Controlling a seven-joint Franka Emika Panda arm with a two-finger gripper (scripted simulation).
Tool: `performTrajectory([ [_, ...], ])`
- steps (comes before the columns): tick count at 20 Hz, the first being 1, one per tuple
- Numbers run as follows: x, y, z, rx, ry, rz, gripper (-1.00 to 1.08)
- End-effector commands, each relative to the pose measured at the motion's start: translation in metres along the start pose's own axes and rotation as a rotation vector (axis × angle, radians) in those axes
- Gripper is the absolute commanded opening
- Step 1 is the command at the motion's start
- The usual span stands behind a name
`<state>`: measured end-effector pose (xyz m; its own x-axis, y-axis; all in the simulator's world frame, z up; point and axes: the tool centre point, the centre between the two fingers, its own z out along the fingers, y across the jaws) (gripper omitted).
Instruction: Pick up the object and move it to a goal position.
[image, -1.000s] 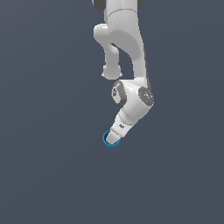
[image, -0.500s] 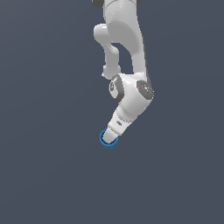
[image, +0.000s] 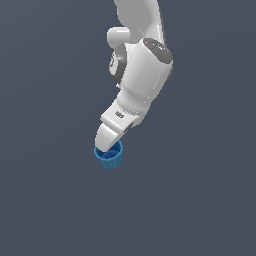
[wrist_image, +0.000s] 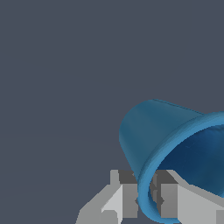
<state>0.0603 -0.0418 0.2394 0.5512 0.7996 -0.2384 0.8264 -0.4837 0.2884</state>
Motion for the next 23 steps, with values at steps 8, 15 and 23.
performTrajectory([
  [8, -0.068, 0.092, -0.131, -0.13, 0.076, 0.063, -1.0],
  [15, -0.1, 0.125, -0.186, -0.183, 0.108, 0.089, -1.0],
  [23, -0.11, 0.136, -0.202, -0.198, 0.118, 0.098, -1.0],
])
